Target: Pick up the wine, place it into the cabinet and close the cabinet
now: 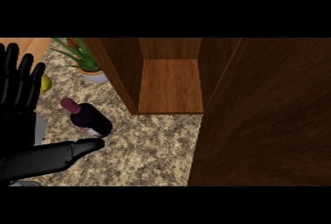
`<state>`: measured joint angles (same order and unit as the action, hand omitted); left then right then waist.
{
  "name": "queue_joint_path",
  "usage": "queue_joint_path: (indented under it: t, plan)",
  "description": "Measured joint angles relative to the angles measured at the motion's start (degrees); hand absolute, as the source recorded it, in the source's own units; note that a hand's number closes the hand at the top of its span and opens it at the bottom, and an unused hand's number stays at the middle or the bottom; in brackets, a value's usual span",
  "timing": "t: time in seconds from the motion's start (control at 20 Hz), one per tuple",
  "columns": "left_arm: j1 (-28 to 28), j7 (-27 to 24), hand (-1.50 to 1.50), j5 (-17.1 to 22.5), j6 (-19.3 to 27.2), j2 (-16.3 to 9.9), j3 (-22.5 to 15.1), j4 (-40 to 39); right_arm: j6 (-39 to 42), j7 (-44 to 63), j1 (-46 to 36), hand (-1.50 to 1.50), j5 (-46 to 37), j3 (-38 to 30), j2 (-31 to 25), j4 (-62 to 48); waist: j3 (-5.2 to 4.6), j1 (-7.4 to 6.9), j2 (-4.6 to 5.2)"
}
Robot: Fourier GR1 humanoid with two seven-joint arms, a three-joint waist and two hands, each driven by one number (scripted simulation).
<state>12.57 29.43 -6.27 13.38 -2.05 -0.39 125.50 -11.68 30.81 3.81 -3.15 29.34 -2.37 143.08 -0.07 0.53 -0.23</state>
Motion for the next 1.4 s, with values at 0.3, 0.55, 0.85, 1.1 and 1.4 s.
queue_joint_path:
  t: [0.3,0.55,0.85,1.1,1.4]
  plan:
    - [0.4,-0.1,-1.5,1.8,-0.6,-1.1,2.5,-1.7,-2.1,2.0,-2.0,-1.5,-0.6,-0.6,-2.0,0.3,0.0,0.1,0.01]
    - [-1.8,-3.5,-1.5,2.0,-1.0,-0.7,2.7,-4.0,-4.4,2.9,-3.1,-1.5,-1.2,0.7,-3.2,0.5,-0.01,0.22,-0.04]
    - [-2.7,-8.7,-1.5,4.3,-2.1,-0.8,5.3,-9.8,-6.1,4.6,-5.3,-1.5,-1.6,0.5,-5.0,0.6,-0.02,0.32,0.0]
    - [-5.5,-15.3,-1.5,5.7,-3.7,-0.8,6.8,-14.5,-8.5,5.2,-5.9,-1.5,-2.1,2.6,-5.9,0.7,-0.04,0.38,-0.05]
    - [-9.2,-22.1,-1.5,6.8,-5.0,-0.5,8.5,-18.8,-11.1,5.6,-7.0,-1.5,-2.7,4.4,-7.1,0.7,-0.05,0.35,-0.1]
